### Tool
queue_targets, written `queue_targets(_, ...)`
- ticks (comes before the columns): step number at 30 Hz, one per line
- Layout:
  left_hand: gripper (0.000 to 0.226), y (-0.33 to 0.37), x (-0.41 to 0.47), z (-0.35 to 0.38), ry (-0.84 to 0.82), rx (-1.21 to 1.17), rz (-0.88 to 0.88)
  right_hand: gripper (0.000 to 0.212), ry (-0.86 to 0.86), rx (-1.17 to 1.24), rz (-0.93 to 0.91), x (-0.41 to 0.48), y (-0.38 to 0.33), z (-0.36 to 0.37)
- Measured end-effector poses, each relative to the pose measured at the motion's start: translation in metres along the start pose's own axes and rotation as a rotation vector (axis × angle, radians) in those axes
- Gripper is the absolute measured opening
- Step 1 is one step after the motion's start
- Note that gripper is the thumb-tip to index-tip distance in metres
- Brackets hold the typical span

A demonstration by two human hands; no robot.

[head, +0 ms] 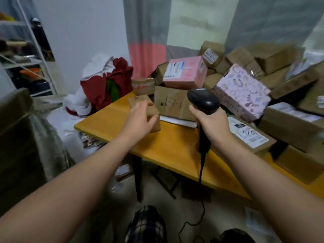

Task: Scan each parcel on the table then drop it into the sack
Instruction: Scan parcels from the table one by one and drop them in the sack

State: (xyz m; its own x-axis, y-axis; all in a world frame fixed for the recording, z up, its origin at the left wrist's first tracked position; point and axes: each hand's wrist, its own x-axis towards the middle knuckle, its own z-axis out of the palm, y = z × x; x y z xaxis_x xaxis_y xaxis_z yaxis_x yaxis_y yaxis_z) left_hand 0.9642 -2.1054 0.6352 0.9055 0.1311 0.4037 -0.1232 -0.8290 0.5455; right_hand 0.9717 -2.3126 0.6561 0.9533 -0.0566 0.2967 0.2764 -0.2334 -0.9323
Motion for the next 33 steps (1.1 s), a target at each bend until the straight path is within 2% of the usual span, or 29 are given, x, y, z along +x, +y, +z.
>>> queue_targets(5,0.048,-0.001,0.082,0.024,-0.011,-0.013,-0.042,0.04,0.031,0.109,-0.065,0.057,-0.015,0.003)
queue_targets(8,0.058,-0.002,0.13,0.032,-0.066,-0.215,-0.095,0.035,-0.015,0.07,-0.113,0.094,-0.021,0.016)
queue_targets(11,0.067,0.001,0.168,0.039,-0.105,-0.33,-0.143,0.04,-0.029,0.019,-0.146,0.122,-0.015,0.029)
queue_targets(13,0.066,-0.002,0.185,0.045,-0.14,-0.319,-0.168,0.045,-0.024,0.005,-0.138,0.133,-0.007,0.033)
queue_targets(16,0.06,-0.005,0.197,0.05,-0.203,-0.478,-0.254,0.051,-0.05,0.001,-0.115,0.139,0.003,0.035)
queue_targets(18,0.048,0.0,0.196,0.052,-0.181,-0.567,-0.236,0.053,-0.072,-0.018,-0.13,0.138,0.007,0.035)
queue_targets(24,0.03,0.015,0.176,0.027,0.159,-0.894,-0.156,0.06,-0.07,0.046,-0.203,0.114,0.009,0.022)
queue_targets(28,0.014,0.026,0.143,0.0,0.228,-0.975,-0.037,0.059,0.013,0.17,-0.249,0.077,0.0,0.015)
queue_targets(33,0.028,0.042,0.06,-0.016,0.22,-1.033,-0.019,0.048,0.148,0.29,-0.253,0.027,-0.012,0.002)
